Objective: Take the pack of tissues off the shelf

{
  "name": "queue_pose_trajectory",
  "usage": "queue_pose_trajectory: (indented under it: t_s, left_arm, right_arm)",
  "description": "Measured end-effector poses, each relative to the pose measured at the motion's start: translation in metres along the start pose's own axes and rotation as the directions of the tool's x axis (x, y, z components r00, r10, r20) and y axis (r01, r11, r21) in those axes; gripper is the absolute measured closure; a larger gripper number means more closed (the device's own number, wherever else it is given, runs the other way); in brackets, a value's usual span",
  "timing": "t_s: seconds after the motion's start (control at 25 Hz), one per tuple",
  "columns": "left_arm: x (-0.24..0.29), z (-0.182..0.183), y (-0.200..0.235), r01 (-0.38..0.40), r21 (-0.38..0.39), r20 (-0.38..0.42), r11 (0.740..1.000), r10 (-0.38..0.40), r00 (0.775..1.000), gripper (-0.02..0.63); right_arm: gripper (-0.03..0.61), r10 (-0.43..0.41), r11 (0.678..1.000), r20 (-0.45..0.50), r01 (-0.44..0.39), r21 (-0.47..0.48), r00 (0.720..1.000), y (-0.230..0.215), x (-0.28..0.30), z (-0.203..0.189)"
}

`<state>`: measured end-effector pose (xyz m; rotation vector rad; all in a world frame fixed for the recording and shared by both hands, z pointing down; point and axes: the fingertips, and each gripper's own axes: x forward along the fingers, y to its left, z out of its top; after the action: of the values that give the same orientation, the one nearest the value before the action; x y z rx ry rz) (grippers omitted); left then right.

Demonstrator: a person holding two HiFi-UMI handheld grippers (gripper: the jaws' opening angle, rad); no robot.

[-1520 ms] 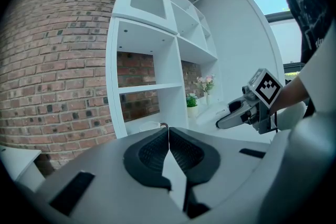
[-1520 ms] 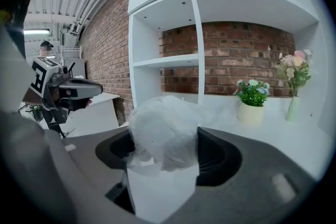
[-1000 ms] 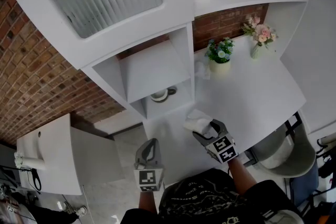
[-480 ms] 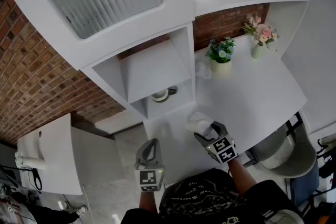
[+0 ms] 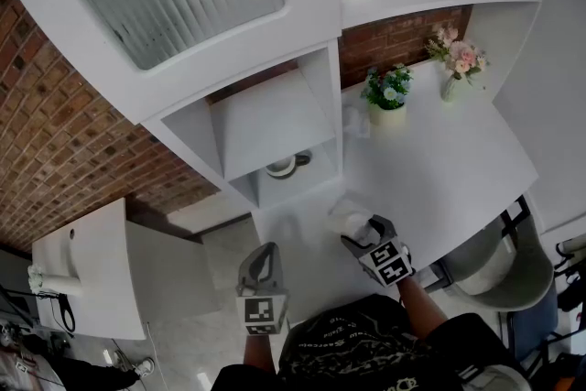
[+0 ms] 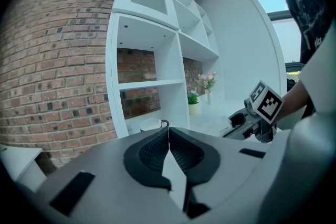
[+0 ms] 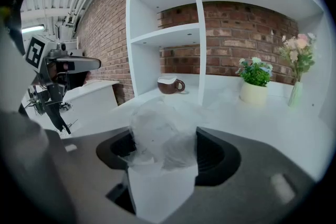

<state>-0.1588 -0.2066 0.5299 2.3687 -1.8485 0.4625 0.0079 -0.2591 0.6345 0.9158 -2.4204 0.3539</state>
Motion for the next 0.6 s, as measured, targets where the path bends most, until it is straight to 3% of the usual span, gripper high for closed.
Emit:
queue_pose_trajectory:
  t_s: [0.6]
  left_arm:
    - [0.0, -0.002, 0.0, -0.008, -0.011, -0.001, 1.0, 0.008, 1.0, 0.604]
  right_arm:
    - [0.265, 0.018, 1.0, -0.062, -0.019, -0.021, 0.998, 0.006, 0.009, -0.019]
